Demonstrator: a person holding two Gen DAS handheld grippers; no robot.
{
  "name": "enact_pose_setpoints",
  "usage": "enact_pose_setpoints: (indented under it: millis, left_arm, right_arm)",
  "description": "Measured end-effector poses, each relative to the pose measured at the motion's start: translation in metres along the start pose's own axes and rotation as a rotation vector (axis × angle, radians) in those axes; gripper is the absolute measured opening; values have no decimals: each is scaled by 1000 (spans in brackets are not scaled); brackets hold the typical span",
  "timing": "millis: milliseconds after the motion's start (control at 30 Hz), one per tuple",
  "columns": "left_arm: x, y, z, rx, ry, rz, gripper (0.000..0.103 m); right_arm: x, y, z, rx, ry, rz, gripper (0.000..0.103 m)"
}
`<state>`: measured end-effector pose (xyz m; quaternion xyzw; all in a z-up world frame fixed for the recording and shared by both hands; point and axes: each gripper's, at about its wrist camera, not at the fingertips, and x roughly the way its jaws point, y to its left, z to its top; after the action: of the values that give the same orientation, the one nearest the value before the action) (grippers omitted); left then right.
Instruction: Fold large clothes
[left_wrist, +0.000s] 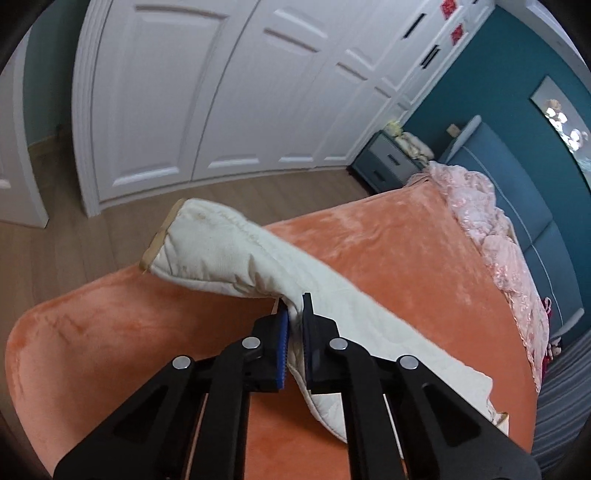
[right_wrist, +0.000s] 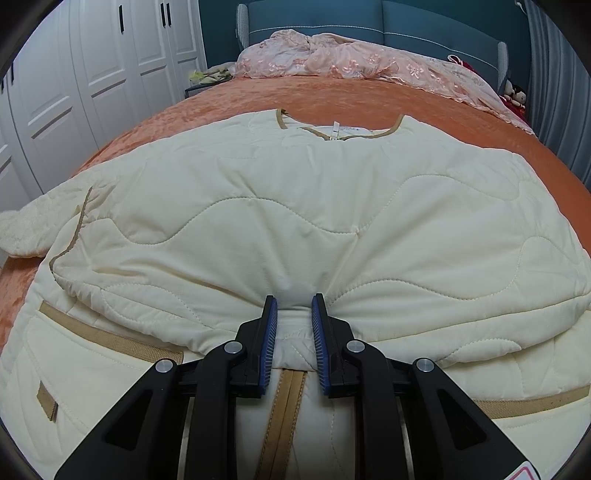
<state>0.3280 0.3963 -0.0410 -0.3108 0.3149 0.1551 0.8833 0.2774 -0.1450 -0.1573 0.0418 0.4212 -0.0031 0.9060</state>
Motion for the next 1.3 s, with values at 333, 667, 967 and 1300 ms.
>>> enact_pose_setpoints:
  millis: [333,667,967,1300]
  left_arm:
    - [-101,-220,-19,369,-29,-407,5]
    - [-110,-383,-251,644,353,-662,24]
    - [-22,-278,-281,153,600,-517,53]
    - [40,-187,-208,-102,535,-346,52]
  right_arm:
    - [-11,-3,6,23,-10,23,17]
    - [-105,-112,-23,356,-55,141,32]
    - [-133,-172,-24,452,-105,74,59]
    - [-71,-181,9,535,-28,33,59]
